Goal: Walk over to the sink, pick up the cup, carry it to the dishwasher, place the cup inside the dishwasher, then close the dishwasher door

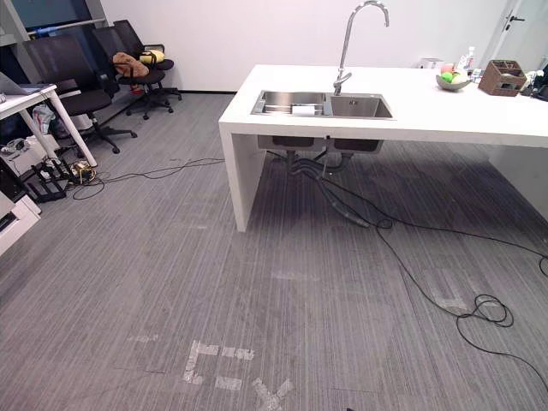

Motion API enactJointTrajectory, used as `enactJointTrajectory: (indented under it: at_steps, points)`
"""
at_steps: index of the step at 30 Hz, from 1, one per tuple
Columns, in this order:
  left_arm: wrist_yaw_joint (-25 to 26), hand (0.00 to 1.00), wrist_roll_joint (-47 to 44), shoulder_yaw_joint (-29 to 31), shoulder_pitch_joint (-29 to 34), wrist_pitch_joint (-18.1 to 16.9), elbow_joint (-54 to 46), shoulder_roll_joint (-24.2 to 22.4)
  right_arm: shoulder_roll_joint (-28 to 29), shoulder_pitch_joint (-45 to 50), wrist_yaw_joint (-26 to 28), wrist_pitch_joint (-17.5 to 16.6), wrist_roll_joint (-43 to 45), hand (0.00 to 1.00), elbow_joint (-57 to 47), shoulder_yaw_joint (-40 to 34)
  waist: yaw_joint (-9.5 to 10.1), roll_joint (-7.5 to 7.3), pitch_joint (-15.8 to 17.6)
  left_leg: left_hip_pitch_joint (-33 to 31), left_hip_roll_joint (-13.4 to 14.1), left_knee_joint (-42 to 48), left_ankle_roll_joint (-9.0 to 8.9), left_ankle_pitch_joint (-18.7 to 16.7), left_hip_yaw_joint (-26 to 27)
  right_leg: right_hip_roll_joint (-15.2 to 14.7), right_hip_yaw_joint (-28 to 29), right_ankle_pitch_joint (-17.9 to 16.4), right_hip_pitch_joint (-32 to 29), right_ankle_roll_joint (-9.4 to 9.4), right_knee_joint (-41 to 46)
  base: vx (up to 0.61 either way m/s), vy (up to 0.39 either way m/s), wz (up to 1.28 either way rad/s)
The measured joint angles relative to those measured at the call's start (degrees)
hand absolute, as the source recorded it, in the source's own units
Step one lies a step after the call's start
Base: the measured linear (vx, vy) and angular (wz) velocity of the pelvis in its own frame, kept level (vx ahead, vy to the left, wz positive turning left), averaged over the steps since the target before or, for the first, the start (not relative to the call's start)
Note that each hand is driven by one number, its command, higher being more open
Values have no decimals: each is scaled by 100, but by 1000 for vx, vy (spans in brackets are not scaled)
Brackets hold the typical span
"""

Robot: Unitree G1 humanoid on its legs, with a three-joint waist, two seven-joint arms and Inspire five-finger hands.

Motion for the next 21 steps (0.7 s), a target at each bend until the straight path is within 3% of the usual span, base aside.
enactJointTrajectory:
  at_steps: [8, 11, 12, 13, 15, 17, 21]
  points:
    - [-111, 100, -222, 6, 22, -35, -20, 1, 1, -1, 52, -3, 57, 100, 6, -2, 11, -27, 74, 6, -42, 0, 24, 13, -106, -50, -110, -6, 37, 20, 46, 2, -3, 7]
    - [-220, 100, -217, 17, 21, -11, -56, 26, 21, 1, 49, 25, 307, 100, -57, -40, 13, -65, 179, 24, -98, 46, 73, -55, -165, -215, -171, -427, -219, 92, 771, -11, 22, 14]
    - [-312, 100, -216, 22, 22, 60, -145, 113, 107, 15, 30, 22, 402, 100, -182, -79, 8, -201, 262, -14, -210, 230, 183, -214, -168, -461, -169, -817, -494, 187, 1542, 3, 62, 15]
    - [-330, 100, -216, 22, 22, 94, -174, 148, 139, 19, 28, 22, 408, 100, -217, -82, 8, -259, 300, -17, -258, 322, 214, -273, -171, -573, -169, -940, -576, 253, 1872, 8, 84, 10]
    - [-336, 100, -217, 24, 13, 145, -224, 176, 152, 8, 4, 31, 489, 100, -371, -107, -15, -238, 419, 62, -284, 529, 375, -398, -245, -888, -94, -1055, -1263, 394, 3526, 7, 66, 13]
    - [-330, 100, -310, 70, 11, 218, -245, 191, 183, 10, -23, 47, 501, 100, -458, -106, -65, -273, 459, 146, -201, 745, 400, -564, -319, -902, -53, -1241, -1387, 328, 3696, 66, 37, 22]
    - [-312, 100, -543, 205, -36, 337, -248, 169, 188, 39, 84, 52, 529, 100, -676, -180, -36, -234, 524, 158, 25, 1143, 311, -975, -358, -885, -139, -1235, -1885, 335, 3384, 164, -31, 2]
